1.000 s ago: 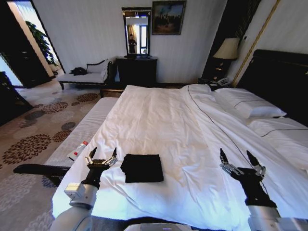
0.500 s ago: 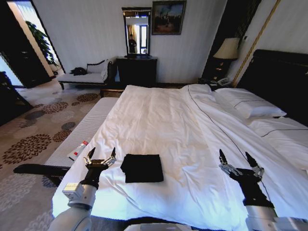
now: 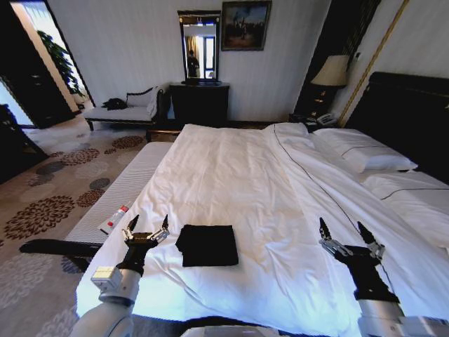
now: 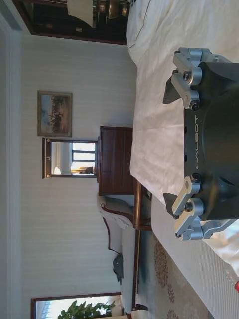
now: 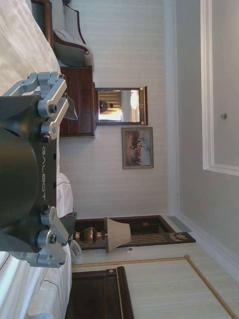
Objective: Fold the clothes on the bed.
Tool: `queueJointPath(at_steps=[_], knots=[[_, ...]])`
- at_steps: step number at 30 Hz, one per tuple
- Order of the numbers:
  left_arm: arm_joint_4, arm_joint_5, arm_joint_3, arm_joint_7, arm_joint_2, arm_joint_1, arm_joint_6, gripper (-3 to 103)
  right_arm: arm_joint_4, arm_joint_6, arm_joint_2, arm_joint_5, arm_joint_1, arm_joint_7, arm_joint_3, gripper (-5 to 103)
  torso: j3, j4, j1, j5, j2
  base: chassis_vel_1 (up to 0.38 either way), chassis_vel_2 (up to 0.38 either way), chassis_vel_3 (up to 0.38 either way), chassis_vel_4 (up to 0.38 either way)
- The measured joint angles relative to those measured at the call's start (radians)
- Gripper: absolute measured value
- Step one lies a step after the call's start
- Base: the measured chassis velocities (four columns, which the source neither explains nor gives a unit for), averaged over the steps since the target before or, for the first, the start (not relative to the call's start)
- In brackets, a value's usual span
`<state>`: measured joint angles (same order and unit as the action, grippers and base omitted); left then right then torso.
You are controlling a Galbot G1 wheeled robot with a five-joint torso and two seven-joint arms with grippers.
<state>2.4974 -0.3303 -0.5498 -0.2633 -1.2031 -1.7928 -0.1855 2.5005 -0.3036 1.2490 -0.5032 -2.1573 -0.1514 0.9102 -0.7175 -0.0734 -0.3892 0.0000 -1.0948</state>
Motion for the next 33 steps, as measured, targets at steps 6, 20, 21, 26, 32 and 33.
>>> queueJointPath(at_steps=[6, 20, 21, 26, 32, 33], knots=[[0.0, 0.0, 0.0, 0.0, 0.0, 0.0, 0.0, 100, 0.0, 0.0, 0.0, 0.0, 0.0, 0.0, 0.0, 100, 0.0, 0.0, 0.0, 0.0, 0.0, 0.0, 0.0, 0.0, 0.0], [-0.001, 0.0, 0.0, 0.0, 0.0, 0.0, 0.0, 100, 0.0, 0.0, -0.001, 0.0, 0.0, 0.0, 0.0, 100, 0.0, 0.0, 0.0, 0.0, 0.0, 0.0, 0.0, 0.0, 0.0], [-0.001, 0.0, 0.0, 0.0, 0.0, 0.0, 0.0, 100, 0.0, 0.0, -0.001, 0.0, 0.0, 0.0, 0.0, 100, 0.0, -0.0001, 0.0, 0.0, 0.0, 0.0, 0.0, 0.0, 0.0], [-0.001, 0.0, 0.0, 0.0, 0.0, 0.0, 0.0, 100, 0.0, 0.0, -0.001, 0.0, 0.0, 0.0, 0.0, 100, 0.0, 0.0, 0.0, 0.0, 0.0, 0.0, 0.0, 0.0, 0.0], [-0.001, 0.0, 0.0, 0.0, 0.0, 0.0, 0.0, 100, 0.0, 0.0, -0.001, 0.0, 0.0, 0.0, 0.0, 100, 0.0, 0.0, 0.0, 0.0, 0.0, 0.0, 0.0, 0.0, 0.0], [-0.001, 0.0, 0.0, 0.0, 0.0, 0.0, 0.0, 100, 0.0, 0.0, -0.001, 0.0, 0.0, 0.0, 0.0, 100, 0.0, 0.0, 0.0, 0.0, 0.0, 0.0, 0.0, 0.0, 0.0]])
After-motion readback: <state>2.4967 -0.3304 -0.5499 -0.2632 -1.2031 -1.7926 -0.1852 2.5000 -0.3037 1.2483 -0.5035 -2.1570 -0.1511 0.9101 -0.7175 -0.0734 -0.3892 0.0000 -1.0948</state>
